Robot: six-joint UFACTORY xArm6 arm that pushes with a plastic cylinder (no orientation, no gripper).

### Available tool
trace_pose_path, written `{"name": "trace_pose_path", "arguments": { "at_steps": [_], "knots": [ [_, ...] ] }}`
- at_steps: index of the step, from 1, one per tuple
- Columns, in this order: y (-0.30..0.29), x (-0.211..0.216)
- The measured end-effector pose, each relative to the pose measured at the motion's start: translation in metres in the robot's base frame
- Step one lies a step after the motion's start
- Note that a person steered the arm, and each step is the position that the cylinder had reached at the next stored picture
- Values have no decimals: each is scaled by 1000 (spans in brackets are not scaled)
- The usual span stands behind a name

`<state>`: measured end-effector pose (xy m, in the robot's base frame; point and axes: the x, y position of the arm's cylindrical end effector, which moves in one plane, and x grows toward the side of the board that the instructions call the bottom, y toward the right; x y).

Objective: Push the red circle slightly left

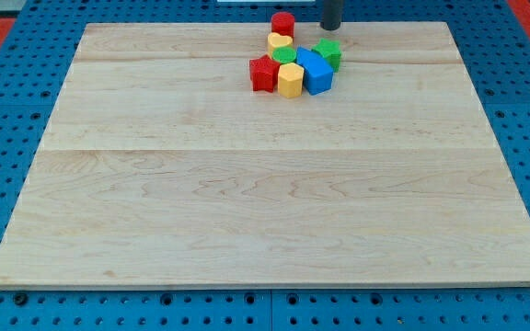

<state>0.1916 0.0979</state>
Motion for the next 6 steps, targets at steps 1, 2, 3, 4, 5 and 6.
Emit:
{"name": "trace_pose_path", "arguments": {
  "at_steps": [1, 2, 3, 4, 5, 6],
  "knots": [
    [-16, 1],
    [-54, 20],
    [-89, 27],
    [-136, 27],
    [-187, 27],
    [-262, 27]
  ]
}}
